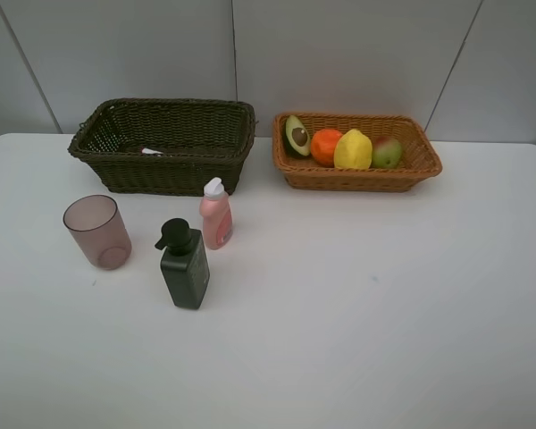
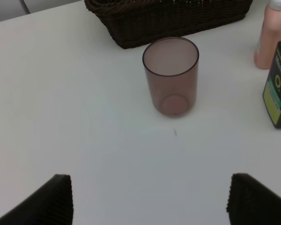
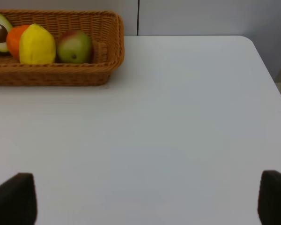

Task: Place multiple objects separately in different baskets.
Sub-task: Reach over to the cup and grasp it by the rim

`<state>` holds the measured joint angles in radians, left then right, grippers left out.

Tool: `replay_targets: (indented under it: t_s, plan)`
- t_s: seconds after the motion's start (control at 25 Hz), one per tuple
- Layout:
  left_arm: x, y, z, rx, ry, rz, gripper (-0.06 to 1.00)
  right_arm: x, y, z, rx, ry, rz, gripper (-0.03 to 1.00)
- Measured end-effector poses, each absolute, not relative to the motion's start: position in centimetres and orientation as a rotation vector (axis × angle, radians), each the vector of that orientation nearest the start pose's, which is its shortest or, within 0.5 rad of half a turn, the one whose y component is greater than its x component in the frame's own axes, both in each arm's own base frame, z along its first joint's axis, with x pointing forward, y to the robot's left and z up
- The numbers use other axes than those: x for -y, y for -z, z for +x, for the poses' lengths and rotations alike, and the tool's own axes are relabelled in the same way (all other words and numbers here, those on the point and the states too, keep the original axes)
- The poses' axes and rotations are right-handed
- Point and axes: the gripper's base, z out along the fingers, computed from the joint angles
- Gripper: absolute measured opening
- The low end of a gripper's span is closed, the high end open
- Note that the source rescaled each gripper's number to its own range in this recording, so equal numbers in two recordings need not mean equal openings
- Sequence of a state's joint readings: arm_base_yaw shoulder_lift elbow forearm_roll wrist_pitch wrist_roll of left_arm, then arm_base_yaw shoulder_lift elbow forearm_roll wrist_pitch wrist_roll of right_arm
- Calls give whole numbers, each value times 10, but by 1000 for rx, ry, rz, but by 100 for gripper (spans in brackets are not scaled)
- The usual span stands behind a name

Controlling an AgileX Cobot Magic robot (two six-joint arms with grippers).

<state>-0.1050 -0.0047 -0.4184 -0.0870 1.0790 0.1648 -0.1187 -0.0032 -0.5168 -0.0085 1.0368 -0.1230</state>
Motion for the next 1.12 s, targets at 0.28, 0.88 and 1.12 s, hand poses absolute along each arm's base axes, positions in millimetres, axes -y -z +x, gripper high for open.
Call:
replay_targets:
  t_s: [0.28, 0.88, 1.12]
  plan:
    - [8, -253, 1, -2113, 68, 311, 89, 0, -284, -6, -2004, 165, -4, 100]
    - [12, -296, 23, -2188, 98, 318, 89, 0, -284, -6, -2004, 165, -4, 100]
    - [16, -326, 64, -2277, 105, 320, 89, 0, -284, -6, -2004, 165, -4, 100]
